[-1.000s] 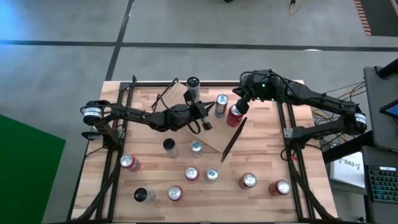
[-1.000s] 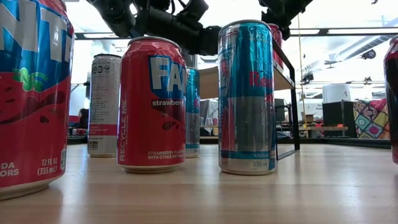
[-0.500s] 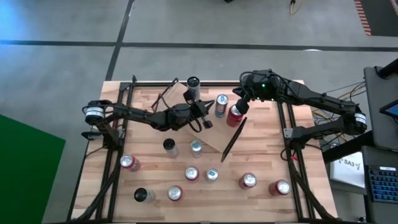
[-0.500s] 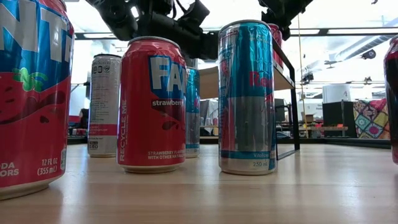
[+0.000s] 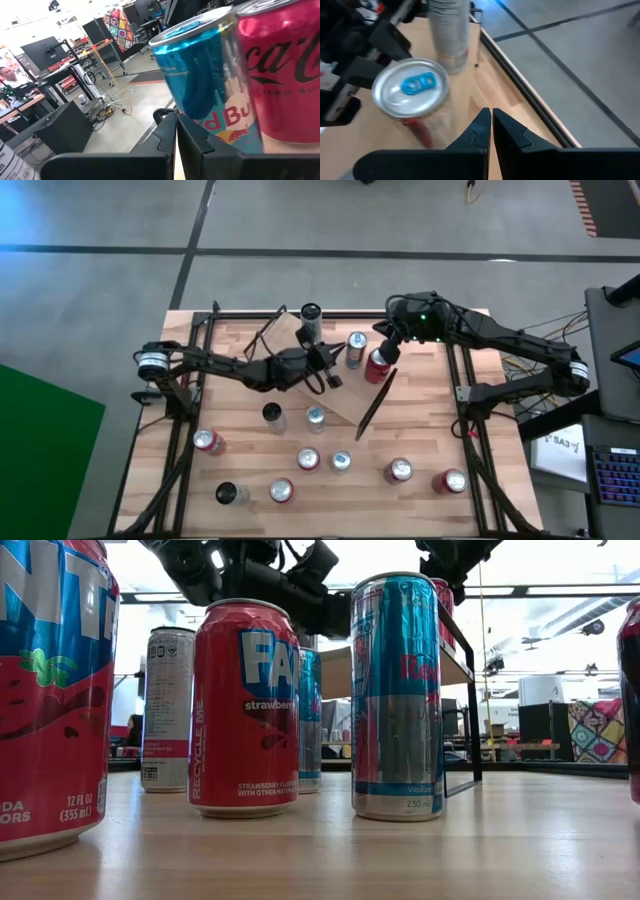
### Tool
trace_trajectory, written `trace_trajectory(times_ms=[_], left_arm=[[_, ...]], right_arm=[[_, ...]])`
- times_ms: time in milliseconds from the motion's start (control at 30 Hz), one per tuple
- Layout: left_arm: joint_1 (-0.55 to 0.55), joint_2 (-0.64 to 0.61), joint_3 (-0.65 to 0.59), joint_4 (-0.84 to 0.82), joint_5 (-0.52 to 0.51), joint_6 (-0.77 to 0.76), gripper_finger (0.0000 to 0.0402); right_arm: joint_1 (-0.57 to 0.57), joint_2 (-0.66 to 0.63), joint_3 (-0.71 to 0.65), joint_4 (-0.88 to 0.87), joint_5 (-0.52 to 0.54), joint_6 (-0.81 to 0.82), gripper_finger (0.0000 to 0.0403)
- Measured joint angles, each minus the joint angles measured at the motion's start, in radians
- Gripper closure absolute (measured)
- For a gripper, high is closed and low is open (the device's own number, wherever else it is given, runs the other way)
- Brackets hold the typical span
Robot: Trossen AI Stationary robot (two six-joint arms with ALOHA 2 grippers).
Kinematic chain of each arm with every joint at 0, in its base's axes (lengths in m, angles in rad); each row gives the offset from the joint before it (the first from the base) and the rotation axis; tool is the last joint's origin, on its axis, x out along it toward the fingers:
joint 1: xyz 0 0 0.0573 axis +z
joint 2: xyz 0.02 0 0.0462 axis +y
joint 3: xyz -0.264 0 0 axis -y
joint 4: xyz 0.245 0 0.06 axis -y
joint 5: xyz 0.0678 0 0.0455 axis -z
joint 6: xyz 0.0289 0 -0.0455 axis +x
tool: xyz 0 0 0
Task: Place canned beverage on shelf
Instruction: Adjust the silver/blue soda can on the shelf
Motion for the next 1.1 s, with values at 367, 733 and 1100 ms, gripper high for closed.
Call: trace_trajectory(times_ms=[367,733,1100], left_arm=[[-0.025,0.0,0.0,-0.001,0.0,0.003,0.0402],[-0.043,-0.015,0.0,-0.036,-0.103,0.03,0.0402],[-0.132,-0.094,-0.002,-0.105,-0.146,0.081,0.0402]], right_arm=[[0.0,0.058,0.003,0.073,-0.067,-0.044,0.0394],[0.0,0.046,0.038,0.066,-0.066,-0.041,0.0394],[0.044,0.01,0.091,0.063,-0.038,-0.009,0.0394]])
